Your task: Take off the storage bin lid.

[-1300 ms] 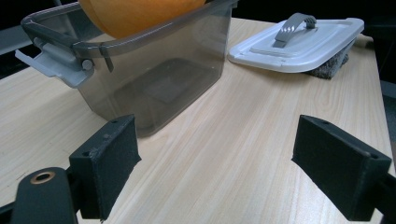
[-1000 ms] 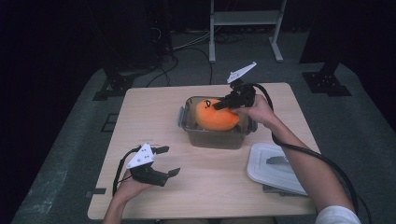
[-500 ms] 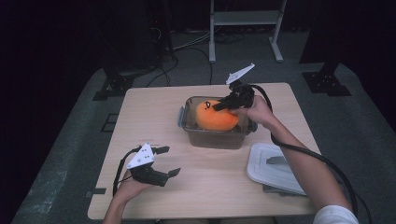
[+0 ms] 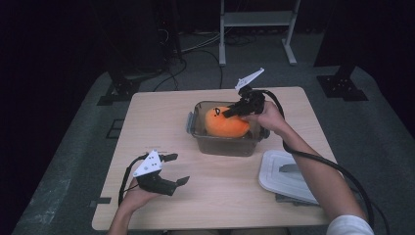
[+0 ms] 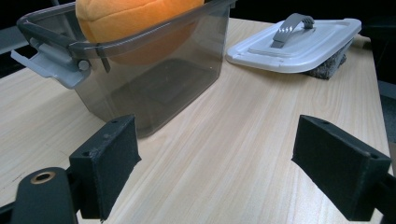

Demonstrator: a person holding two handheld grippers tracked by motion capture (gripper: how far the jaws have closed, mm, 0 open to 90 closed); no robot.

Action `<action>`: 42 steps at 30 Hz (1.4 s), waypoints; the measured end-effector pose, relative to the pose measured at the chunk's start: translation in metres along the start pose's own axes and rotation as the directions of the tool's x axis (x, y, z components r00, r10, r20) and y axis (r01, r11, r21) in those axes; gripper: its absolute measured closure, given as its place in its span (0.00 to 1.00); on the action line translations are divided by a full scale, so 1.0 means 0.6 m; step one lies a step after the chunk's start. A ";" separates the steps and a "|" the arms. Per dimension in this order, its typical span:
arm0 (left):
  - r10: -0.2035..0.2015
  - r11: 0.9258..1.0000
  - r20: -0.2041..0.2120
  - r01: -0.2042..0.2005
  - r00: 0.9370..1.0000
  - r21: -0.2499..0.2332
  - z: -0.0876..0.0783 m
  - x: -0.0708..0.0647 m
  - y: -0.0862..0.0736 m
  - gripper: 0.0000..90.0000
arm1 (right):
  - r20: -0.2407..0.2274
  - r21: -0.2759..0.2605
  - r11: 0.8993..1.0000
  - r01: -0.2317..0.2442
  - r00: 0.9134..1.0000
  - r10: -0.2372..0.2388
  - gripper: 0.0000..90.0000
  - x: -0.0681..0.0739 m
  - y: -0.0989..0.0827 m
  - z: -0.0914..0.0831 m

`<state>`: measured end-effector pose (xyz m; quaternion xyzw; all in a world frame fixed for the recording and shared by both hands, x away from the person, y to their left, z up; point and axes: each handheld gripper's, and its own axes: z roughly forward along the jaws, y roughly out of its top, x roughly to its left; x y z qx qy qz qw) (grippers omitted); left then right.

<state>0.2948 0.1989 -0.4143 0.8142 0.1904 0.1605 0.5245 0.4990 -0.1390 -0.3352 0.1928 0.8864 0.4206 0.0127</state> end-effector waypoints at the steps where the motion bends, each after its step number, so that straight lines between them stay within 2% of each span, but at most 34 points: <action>1: 0.000 1.000 0.000 0.000 1.000 0.000 0.000 0.000 0.000 0.15 | 0.000 0.000 1.000 0.000 1.000 0.000 0.84 0.000 0.000 0.000; 26: 0.006 1.000 -0.001 -0.006 1.000 0.001 -0.002 0.000 0.001 0.15 | 0.019 0.060 0.998 0.019 1.000 -0.020 0.82 -0.002 -0.003 0.021; 42: 0.006 1.000 -0.007 -0.006 1.000 -0.006 -0.004 0.000 0.002 0.15 | 0.008 0.100 0.994 0.034 0.999 -0.035 0.81 0.004 -0.001 0.035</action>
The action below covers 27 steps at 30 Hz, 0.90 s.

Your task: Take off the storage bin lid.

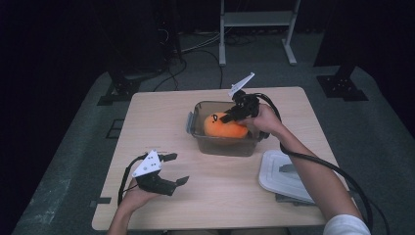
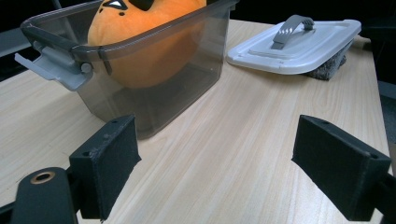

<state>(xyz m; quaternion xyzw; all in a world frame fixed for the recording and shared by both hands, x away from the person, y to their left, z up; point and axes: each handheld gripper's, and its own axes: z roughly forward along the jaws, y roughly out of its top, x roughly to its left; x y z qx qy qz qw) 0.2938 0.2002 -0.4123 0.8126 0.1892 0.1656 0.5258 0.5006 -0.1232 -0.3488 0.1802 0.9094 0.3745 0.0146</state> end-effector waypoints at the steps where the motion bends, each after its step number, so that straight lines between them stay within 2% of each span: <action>1: 0.000 1.000 0.000 0.000 1.000 0.000 0.000 0.000 0.000 0.15 | -0.001 -0.001 1.000 0.000 1.000 0.000 0.81 0.000 0.000 0.000; 7: 0.001 1.000 -0.001 -0.001 1.000 0.000 0.000 0.000 0.000 0.15 | -0.004 0.006 1.000 0.000 1.000 0.000 0.80 0.000 0.001 0.003; 14: 0.001 1.000 0.000 -0.001 1.000 0.000 -0.001 -0.001 0.001 0.15 | -0.009 0.041 0.999 0.001 1.000 -0.001 0.77 0.002 0.000 0.015; 18: 0.002 1.000 -0.001 -0.002 1.000 -0.003 -0.002 -0.001 0.002 0.15 | -0.015 0.050 0.999 -0.005 1.000 0.005 0.67 0.002 0.001 0.018; 21: 0.003 1.000 -0.001 -0.003 1.000 -0.003 -0.002 -0.001 0.002 0.15 | -0.017 0.060 0.998 0.002 1.000 -0.001 0.63 0.005 0.000 0.019; 27: -0.001 1.000 0.000 0.001 1.000 -0.009 -0.002 -0.002 0.003 0.15 | -0.042 0.053 0.998 -0.013 0.999 0.016 0.61 0.004 -0.003 0.015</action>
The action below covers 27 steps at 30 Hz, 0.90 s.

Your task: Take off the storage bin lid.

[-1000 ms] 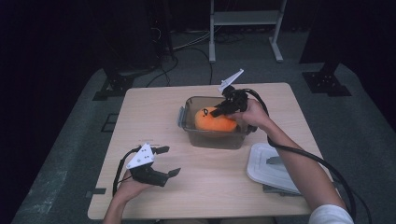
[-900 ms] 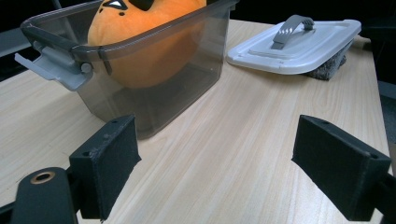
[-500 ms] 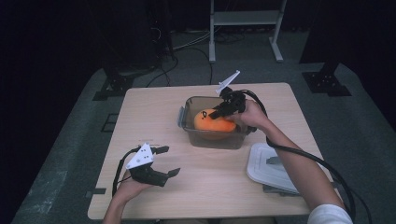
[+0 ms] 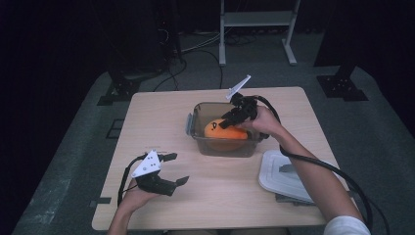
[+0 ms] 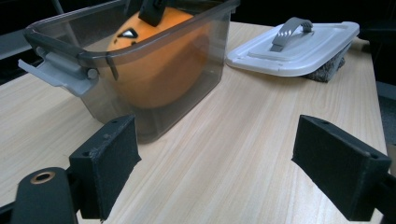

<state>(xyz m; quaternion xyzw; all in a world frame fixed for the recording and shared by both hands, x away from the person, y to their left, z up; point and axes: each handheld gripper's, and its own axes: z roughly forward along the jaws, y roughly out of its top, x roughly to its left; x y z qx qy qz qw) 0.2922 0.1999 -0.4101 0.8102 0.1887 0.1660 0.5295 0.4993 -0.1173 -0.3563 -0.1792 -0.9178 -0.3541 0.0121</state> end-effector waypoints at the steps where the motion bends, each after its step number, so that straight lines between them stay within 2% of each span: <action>1: 0.001 1.000 0.000 -0.001 1.000 0.000 0.000 0.000 0.000 0.15 | -0.006 -0.003 1.000 -0.003 1.000 0.003 0.60 0.000 -0.001 0.001; 4: 0.001 1.000 0.000 -0.001 1.000 0.001 0.000 0.000 0.000 0.15 | -0.033 -0.018 1.000 -0.016 0.999 0.016 0.60 -0.002 -0.002 -0.001; 5: 0.002 1.000 0.001 -0.002 1.000 0.002 0.000 0.000 0.001 0.15 | -0.037 -0.046 0.999 -0.019 0.999 0.017 0.61 -0.001 0.001 -0.008; 12: 0.004 1.000 0.003 -0.004 1.000 0.001 0.001 -0.001 0.002 0.15 | -0.025 -0.035 0.999 -0.008 1.000 0.007 0.61 0.006 0.003 -0.016; 27: 0.005 1.000 0.006 -0.004 1.000 -0.006 0.004 -0.003 0.004 0.15 | -0.052 -0.104 0.995 0.007 0.999 -0.012 0.58 0.026 -0.005 -0.060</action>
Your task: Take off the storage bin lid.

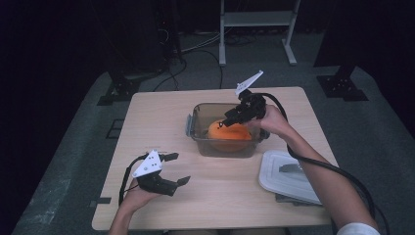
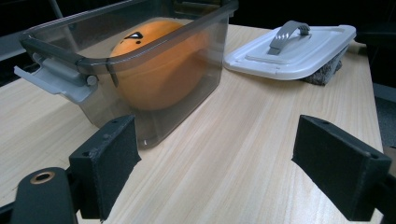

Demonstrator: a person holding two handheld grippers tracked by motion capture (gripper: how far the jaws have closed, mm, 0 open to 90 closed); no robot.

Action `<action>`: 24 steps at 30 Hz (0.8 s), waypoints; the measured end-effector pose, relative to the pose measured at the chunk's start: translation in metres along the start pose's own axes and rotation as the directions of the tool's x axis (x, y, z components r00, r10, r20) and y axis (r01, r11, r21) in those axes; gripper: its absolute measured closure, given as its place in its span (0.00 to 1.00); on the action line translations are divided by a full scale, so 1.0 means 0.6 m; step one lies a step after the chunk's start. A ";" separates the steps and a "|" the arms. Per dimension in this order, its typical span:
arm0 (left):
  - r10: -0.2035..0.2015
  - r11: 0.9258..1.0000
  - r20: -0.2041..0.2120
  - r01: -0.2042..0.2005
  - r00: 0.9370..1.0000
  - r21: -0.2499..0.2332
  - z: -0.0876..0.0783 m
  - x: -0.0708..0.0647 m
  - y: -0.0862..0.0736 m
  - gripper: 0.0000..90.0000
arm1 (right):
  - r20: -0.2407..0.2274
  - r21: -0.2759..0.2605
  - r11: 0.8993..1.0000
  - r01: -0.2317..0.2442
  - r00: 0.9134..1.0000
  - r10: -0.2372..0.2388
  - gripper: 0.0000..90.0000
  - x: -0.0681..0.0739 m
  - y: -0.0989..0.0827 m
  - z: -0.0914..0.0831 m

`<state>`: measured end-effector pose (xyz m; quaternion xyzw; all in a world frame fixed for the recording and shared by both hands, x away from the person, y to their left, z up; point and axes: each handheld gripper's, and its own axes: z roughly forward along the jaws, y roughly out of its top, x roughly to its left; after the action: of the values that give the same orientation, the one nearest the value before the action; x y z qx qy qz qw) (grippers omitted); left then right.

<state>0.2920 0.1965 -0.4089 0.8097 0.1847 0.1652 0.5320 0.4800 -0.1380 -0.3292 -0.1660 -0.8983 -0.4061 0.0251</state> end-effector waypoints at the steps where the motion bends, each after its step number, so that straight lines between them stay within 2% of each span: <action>1: -0.003 1.000 0.000 0.003 1.000 0.000 0.001 0.000 0.000 0.15 | -0.002 -0.012 1.000 -0.004 1.000 0.004 0.57 0.004 -0.003 -0.010; 6: -0.004 1.000 0.002 0.004 1.000 0.001 0.003 0.000 0.000 0.14 | -0.005 -0.031 0.999 -0.011 1.000 0.011 0.56 0.009 -0.011 -0.031; 24: -0.012 1.000 -0.006 0.012 1.000 0.006 0.004 0.000 -0.001 0.11 | 0.030 -0.118 0.992 -0.038 0.999 0.041 0.48 0.036 -0.083 -0.129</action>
<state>0.2931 0.1950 -0.4103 0.8097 0.1916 0.1639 0.5298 0.4369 -0.2196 -0.3093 -0.1915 -0.8696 -0.4551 0.0087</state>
